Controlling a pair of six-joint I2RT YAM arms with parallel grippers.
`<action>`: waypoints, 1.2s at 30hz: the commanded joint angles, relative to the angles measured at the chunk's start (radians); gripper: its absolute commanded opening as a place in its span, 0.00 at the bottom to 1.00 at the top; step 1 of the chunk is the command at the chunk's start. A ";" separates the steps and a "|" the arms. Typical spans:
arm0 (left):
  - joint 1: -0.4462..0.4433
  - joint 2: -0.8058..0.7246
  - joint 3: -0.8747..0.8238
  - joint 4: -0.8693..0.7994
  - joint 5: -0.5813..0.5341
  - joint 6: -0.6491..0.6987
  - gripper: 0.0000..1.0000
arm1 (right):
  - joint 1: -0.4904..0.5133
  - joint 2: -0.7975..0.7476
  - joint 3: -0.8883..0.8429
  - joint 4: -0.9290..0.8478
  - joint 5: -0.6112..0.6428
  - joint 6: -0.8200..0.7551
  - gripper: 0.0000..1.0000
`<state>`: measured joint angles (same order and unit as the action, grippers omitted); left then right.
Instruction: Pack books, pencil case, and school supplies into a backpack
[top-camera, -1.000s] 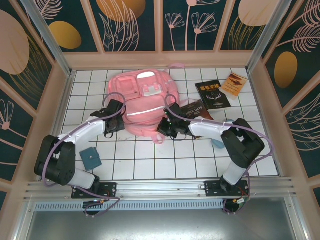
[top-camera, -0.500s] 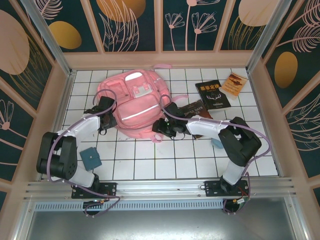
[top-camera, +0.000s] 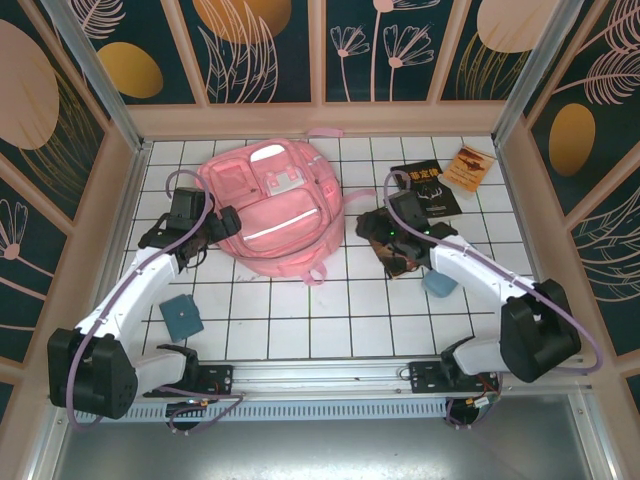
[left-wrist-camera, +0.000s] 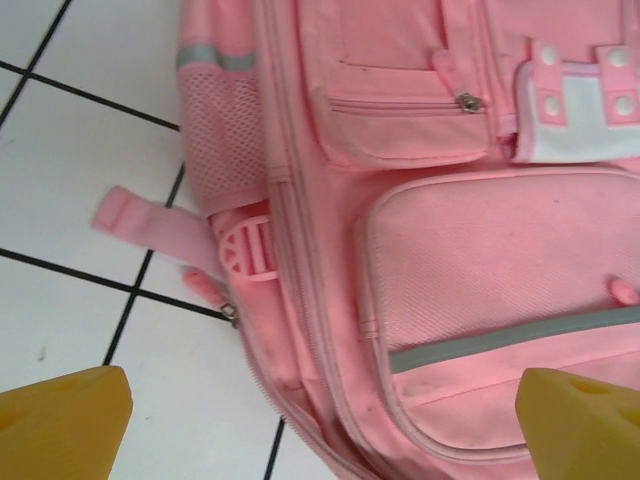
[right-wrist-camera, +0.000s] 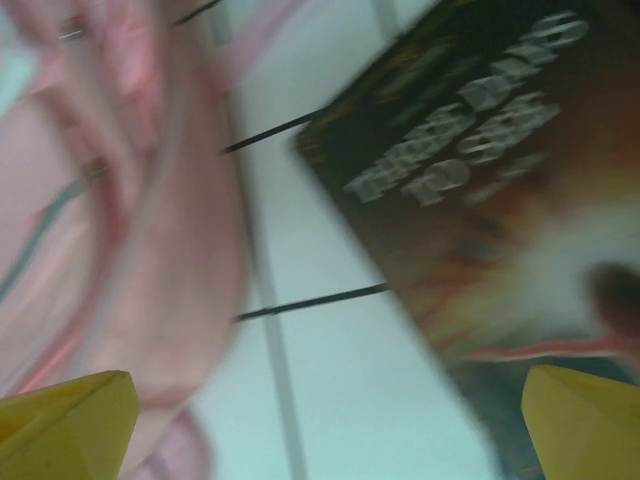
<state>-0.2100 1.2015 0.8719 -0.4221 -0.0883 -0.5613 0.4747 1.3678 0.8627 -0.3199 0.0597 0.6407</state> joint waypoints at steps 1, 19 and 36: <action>0.003 0.002 0.040 0.070 0.082 0.040 0.99 | -0.069 0.064 -0.001 -0.013 0.021 -0.076 0.99; -0.065 0.107 0.062 0.328 0.406 -0.070 0.99 | 0.037 0.193 -0.098 0.055 -0.191 0.270 0.88; -0.349 0.299 0.213 0.325 0.311 -0.152 0.97 | -0.157 0.088 0.016 -0.158 -0.074 -0.105 0.69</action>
<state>-0.5346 1.4742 1.0500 -0.1169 0.2443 -0.6872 0.3294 1.4185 0.8619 -0.3985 -0.0341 0.6605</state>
